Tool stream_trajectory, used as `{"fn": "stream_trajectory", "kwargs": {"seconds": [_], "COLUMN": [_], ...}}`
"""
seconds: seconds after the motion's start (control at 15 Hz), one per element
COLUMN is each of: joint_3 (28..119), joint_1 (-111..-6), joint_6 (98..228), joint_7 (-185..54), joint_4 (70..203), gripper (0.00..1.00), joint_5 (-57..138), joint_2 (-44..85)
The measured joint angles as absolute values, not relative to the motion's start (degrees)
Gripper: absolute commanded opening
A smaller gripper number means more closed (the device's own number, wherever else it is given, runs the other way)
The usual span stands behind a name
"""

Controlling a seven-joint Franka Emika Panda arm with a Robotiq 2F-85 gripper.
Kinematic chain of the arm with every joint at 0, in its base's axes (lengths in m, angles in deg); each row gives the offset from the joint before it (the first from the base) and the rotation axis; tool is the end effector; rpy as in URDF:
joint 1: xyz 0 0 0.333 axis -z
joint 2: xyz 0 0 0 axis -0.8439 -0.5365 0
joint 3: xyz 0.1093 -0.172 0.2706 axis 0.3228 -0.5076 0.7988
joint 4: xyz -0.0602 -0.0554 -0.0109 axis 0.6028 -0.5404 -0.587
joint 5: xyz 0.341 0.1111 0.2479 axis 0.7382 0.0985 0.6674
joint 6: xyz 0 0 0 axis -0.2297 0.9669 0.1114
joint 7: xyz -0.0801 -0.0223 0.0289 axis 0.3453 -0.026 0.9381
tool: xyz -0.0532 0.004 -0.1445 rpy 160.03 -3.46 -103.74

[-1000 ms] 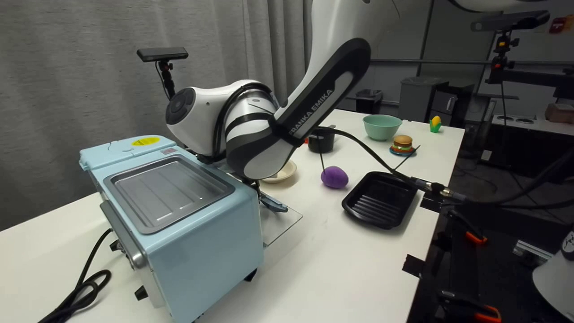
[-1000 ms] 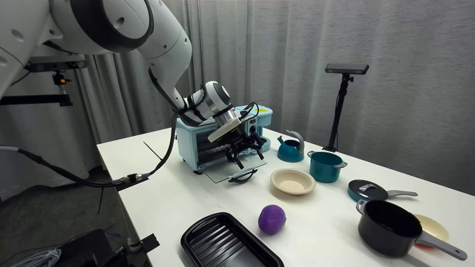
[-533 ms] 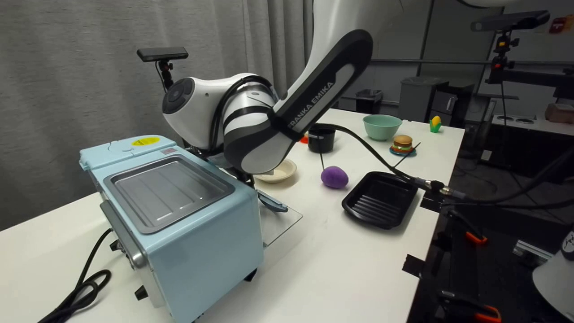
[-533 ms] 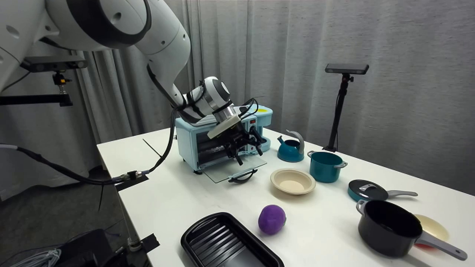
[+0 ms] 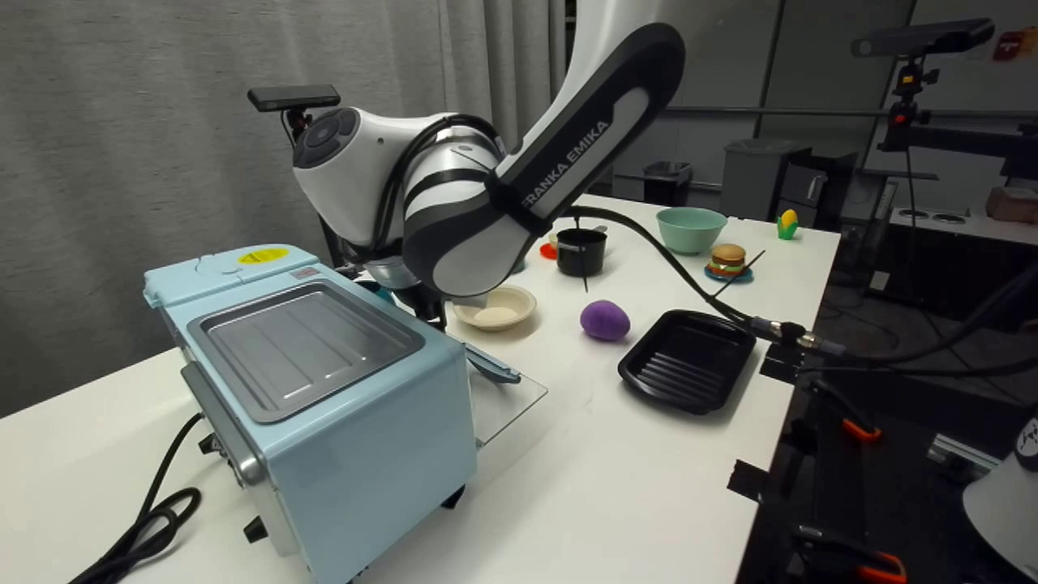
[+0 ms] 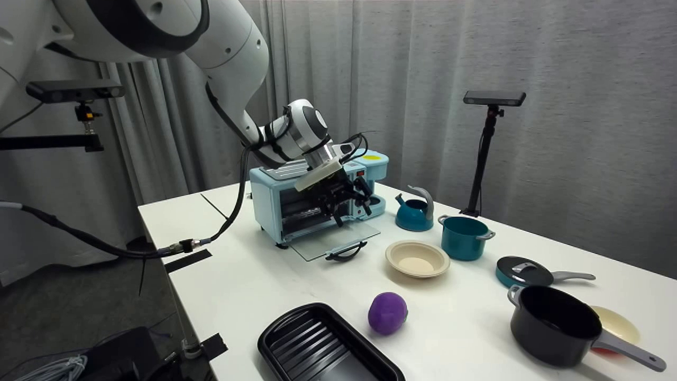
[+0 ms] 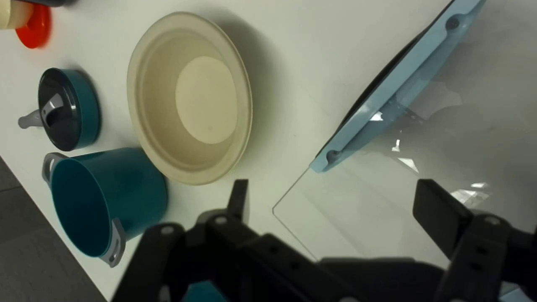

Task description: Open the oven door

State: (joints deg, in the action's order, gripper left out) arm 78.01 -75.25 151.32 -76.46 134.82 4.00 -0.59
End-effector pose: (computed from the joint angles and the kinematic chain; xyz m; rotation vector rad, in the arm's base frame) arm 0.7206 0.1833 0.2009 2.5183 0.5947 0.0889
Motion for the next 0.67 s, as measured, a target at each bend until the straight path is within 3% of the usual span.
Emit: {"fn": "stream_trajectory", "kwargs": {"seconds": [0.67], "joint_3": [78.02], "joint_1": [-73.55], "joint_6": [158.68], "joint_7": [-76.13], "joint_4": [143.11], "gripper": [1.00], "joint_5": [9.24], "joint_2": [7.77]}}
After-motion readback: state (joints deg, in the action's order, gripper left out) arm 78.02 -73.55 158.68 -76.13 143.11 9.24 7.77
